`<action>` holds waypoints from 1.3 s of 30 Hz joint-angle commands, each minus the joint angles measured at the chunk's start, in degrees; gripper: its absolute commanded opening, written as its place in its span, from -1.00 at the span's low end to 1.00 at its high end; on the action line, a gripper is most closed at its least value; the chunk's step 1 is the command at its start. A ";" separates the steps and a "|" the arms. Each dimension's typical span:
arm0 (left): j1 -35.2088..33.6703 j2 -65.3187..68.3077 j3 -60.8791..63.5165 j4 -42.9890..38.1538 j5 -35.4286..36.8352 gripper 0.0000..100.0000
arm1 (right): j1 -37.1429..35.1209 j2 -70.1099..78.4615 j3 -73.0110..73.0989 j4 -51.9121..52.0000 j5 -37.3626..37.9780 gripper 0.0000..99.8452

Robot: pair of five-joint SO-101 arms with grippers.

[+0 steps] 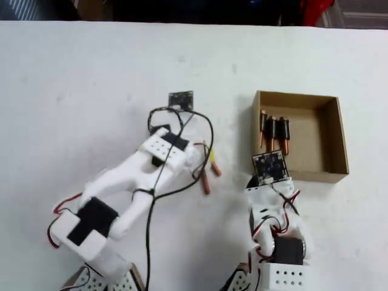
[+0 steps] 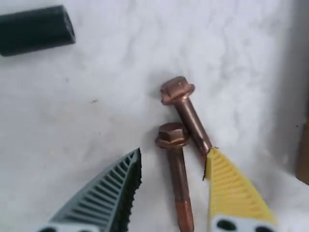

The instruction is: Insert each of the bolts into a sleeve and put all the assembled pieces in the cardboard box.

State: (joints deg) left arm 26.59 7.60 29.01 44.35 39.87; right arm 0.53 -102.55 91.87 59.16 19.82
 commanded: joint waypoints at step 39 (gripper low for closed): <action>-1.01 4.88 -3.08 1.85 6.24 -0.79 | 0.75 -0.75 -0.62 -1.45 0.09 -0.91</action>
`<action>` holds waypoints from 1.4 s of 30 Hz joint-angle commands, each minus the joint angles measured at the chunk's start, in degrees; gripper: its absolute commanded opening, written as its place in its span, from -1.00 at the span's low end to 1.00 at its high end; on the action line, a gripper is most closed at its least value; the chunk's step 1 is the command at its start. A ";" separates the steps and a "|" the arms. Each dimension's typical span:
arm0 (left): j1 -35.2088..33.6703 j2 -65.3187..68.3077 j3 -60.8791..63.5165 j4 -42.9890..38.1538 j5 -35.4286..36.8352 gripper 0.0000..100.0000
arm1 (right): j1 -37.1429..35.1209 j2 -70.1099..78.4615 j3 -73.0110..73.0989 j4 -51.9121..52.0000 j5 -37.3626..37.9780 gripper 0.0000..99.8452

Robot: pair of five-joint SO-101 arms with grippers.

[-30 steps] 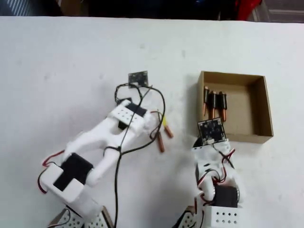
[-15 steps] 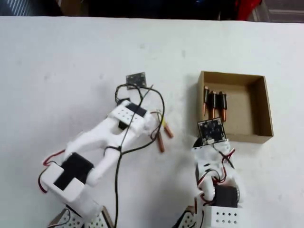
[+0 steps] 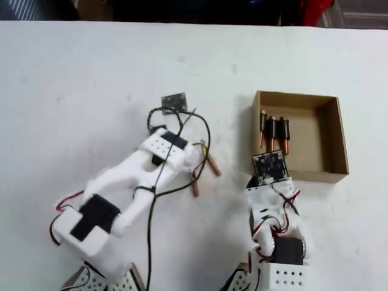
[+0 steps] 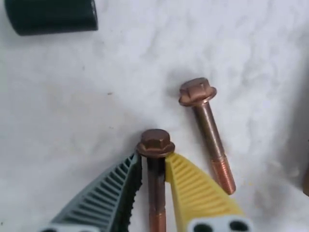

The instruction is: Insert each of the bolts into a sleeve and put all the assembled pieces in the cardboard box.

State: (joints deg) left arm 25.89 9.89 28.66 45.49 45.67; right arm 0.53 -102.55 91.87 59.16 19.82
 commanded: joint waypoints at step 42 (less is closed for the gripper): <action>-6.55 10.33 -21.54 26.37 -24.18 -0.95 | 0.31 -0.75 -0.53 -1.27 0.09 -0.91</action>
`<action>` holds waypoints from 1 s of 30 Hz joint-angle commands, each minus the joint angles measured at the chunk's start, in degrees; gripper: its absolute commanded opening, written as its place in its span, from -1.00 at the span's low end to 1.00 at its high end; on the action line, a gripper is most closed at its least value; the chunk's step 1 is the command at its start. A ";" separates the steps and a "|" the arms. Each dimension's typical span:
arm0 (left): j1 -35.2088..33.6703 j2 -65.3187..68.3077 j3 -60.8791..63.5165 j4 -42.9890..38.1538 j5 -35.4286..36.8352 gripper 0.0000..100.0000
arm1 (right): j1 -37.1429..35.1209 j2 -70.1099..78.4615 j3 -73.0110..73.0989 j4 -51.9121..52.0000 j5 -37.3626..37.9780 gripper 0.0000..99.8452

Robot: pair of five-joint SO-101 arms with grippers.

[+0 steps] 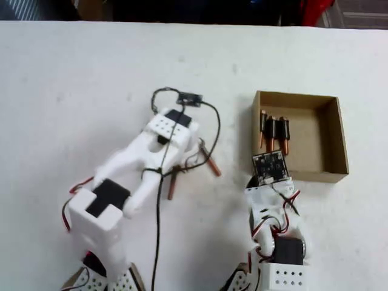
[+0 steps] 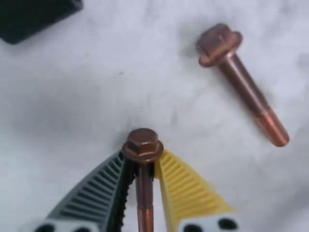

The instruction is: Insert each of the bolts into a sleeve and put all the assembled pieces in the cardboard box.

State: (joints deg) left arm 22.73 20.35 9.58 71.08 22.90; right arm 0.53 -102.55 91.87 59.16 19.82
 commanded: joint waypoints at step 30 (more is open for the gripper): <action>-12.97 -0.66 1.58 8.09 -5.10 -0.96 | -19.91 -0.75 0.00 -6.90 0.00 -0.91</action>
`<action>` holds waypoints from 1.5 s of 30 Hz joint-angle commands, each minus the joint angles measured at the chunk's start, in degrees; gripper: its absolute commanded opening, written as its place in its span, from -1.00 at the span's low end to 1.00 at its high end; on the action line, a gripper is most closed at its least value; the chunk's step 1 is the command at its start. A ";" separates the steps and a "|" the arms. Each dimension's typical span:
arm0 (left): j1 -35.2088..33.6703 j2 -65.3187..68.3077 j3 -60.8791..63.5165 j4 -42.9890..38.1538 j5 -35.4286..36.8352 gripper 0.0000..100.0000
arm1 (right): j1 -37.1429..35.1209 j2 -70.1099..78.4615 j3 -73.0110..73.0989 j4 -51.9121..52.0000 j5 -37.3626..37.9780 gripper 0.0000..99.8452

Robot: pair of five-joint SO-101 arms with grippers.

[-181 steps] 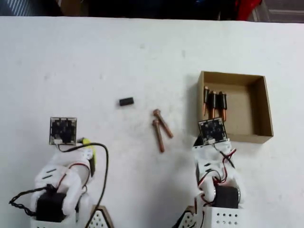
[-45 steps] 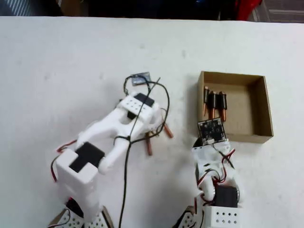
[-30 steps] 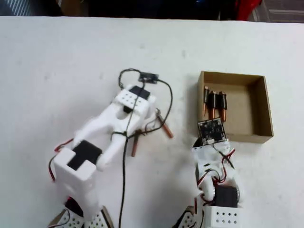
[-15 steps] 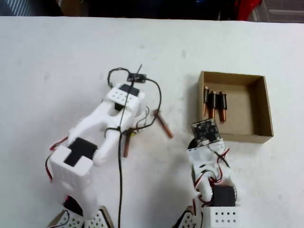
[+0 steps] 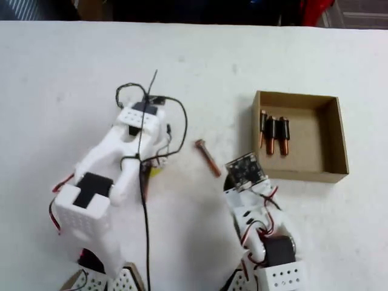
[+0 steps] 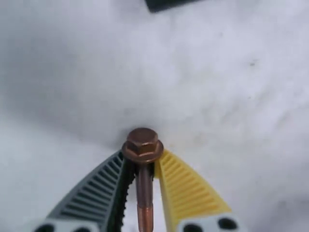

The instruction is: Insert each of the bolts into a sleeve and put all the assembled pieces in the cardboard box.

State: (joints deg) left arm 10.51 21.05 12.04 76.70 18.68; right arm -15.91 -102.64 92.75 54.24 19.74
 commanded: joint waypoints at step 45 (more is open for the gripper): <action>-3.21 -56.48 21.98 -18.37 -7.82 -0.96 | -17.63 -0.31 4.04 -41.19 -21.54 -0.91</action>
State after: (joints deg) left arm 7.60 -29.85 34.73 63.16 11.56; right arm -33.14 -102.64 96.35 14.33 -1.19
